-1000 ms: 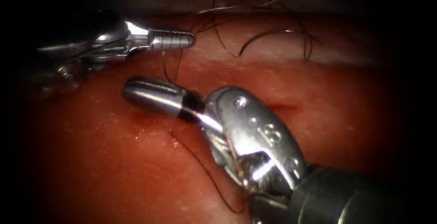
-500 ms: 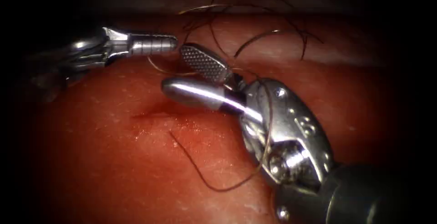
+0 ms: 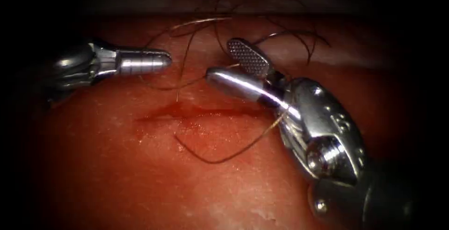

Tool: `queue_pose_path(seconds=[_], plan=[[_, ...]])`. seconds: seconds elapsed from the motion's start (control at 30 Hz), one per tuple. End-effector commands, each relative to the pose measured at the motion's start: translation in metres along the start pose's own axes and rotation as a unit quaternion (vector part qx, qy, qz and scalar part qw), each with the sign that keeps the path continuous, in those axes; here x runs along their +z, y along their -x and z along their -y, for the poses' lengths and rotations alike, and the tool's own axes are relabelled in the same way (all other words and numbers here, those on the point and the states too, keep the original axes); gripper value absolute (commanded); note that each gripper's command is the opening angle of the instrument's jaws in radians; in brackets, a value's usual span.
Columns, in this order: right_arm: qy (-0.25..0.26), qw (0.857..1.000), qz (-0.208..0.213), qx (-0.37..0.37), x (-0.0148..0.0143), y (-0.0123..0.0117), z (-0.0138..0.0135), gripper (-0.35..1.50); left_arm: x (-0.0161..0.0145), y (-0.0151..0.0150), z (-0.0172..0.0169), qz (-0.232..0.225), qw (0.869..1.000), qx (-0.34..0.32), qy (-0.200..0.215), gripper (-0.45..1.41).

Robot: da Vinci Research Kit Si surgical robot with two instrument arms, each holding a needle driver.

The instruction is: Wound Closure

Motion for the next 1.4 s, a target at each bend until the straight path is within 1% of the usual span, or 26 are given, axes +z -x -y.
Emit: queue_pose_path(seconds=[0.03, 0.1, 0.3, 0.4, 0.43, 0.47, 0.57, 0.67, 0.73, 0.83, 1.0, 1.13, 1.27, 1.4], plan=[[-0.002, 1.0, 0.005, -0.001, 0.0009, 0.0007, -0.0001, 0.54, 0.0006, 0.0004, 0.0003, 0.001, 1.0, 0.0, 0.001, -0.35], [0.002, 1.0, 0.014, -0.002, 0.0011, 0.0009, 0.0, 0.51, 0.0008, 0.0007, -0.0003, 0.002, 1.0, -0.001, 0.004, -0.35], [-0.003, 1.0, 0.023, -0.003, 0.0021, 0.0016, 0.0011, 0.49, 0.0017, 0.0018, -0.0022, 0.006, 1.0, -0.002, 0.015, -0.35], [-0.004, 0.998, 0.052, -0.019, 0.0031, 0.0026, 0.0022, 0.49, 0.0021, 0.0019, -0.003, 0.008, 1.0, -0.004, 0.016, -0.35], [-0.006, 0.998, 0.061, -0.022, 0.0033, 0.0029, 0.0024, 0.49, 0.0023, 0.0017, -0.0032, 0.009, 1.0, -0.005, 0.015, -0.35], [-0.013, 0.997, 0.075, -0.026, 0.0038, 0.0039, 0.0031, 0.47, 0.0025, 0.0013, -0.0035, 0.009, 1.0, -0.008, 0.018, -0.35], [-0.03, 0.994, 0.102, -0.034, 0.0047, 0.0057, 0.0044, 0.47, 0.003, 0.0003, -0.0036, 0.009, 1.0, -0.012, 0.018, -0.35], [-0.047, 0.992, 0.115, -0.035, 0.0053, 0.0066, 0.0055, 0.47, 0.0035, -0.001, -0.0032, 0.008, 1.0, -0.013, 0.021, -0.35], [-0.064, 0.99, 0.125, -0.035, 0.0055, 0.007, 0.0063, 0.44, 0.004, -0.0021, -0.0022, 0.013, 1.0, -0.013, 0.018, -0.35], [-0.081, 0.987, 0.135, -0.035, 0.0055, 0.0072, 0.0068, 0.41, 0.0047, -0.0029, -0.0004, 0.021, 1.0, -0.01, 0.013, -0.35], [-0.092, 0.986, 0.137, -0.035, 0.0059, 0.0074, 0.0073, 0.41, 0.0059, -0.0031, 0.002, 0.038, 0.999, -0.007, 0.015, -0.35], [-0.109, 0.985, 0.133, -0.032, 0.0061, 0.0073, 0.0079, 0.41, 0.0064, -0.0027, 0.0043, 0.048, 0.998, -0.002, 0.028, -0.35], [-0.133, 0.981, 0.136, -0.031, 0.006, 0.0071, 0.0082, 0.41, 0.0061, -0.0014, 0.0074, 0.064, 0.997, 0.009, 0.036, -0.35], [-0.137, 0.98, 0.138, -0.033, 0.0059, 0.0071, 0.0082, 0.41, 0.0055, -0.0015, 0.0092, 0.063, 0.997, 0.016, 0.028, -0.35]])
